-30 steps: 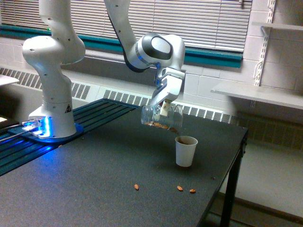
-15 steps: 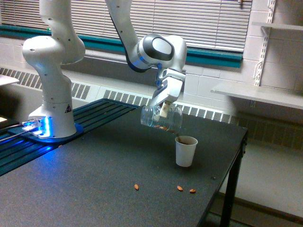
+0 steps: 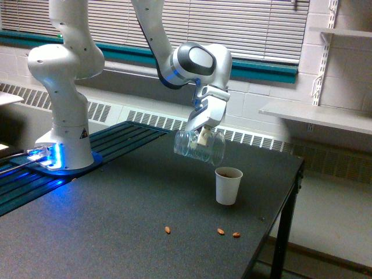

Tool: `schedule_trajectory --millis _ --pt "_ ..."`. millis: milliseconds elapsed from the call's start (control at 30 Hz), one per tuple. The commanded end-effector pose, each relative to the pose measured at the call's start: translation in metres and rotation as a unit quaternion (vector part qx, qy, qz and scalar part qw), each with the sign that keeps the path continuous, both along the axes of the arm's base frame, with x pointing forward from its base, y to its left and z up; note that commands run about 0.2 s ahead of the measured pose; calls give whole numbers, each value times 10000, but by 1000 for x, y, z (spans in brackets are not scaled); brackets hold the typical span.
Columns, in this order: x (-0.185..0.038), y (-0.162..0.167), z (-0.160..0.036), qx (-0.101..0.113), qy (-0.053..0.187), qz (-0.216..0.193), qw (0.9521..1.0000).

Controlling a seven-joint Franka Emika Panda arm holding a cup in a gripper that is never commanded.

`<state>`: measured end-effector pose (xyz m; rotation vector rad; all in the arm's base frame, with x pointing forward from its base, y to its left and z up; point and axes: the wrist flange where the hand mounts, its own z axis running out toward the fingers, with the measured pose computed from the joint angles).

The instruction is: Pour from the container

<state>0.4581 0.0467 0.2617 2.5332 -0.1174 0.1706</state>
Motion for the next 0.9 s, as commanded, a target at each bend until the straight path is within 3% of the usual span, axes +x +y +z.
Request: schedule_trajectory --millis 33,367,900 --pt "2 5 3 -10 10 102 9999" --pt "0 3 6 17 -46 120 9999" --pt "-10 -2 19 133 -381 77 9992"
